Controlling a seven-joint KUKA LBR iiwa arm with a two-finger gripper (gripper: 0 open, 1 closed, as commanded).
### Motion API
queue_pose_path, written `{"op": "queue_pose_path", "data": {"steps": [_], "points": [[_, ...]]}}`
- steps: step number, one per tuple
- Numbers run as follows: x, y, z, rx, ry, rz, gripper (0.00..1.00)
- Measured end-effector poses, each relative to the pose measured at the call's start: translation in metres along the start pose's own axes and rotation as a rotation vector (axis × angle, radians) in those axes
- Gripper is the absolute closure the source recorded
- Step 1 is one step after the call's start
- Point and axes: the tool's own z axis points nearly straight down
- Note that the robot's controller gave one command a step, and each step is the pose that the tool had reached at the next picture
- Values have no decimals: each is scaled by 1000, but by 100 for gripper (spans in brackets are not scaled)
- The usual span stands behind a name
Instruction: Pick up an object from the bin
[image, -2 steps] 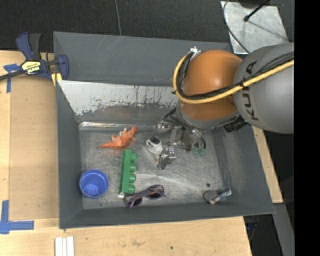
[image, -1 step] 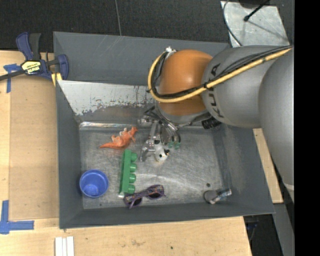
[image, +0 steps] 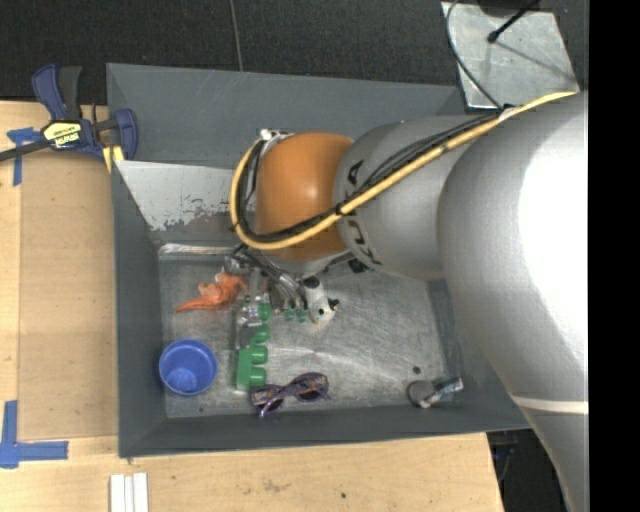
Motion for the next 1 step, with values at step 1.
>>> {"op": "queue_pose_path", "data": {"steps": [1], "points": [[-29, -8, 21, -5, 12, -60, 0]]}}
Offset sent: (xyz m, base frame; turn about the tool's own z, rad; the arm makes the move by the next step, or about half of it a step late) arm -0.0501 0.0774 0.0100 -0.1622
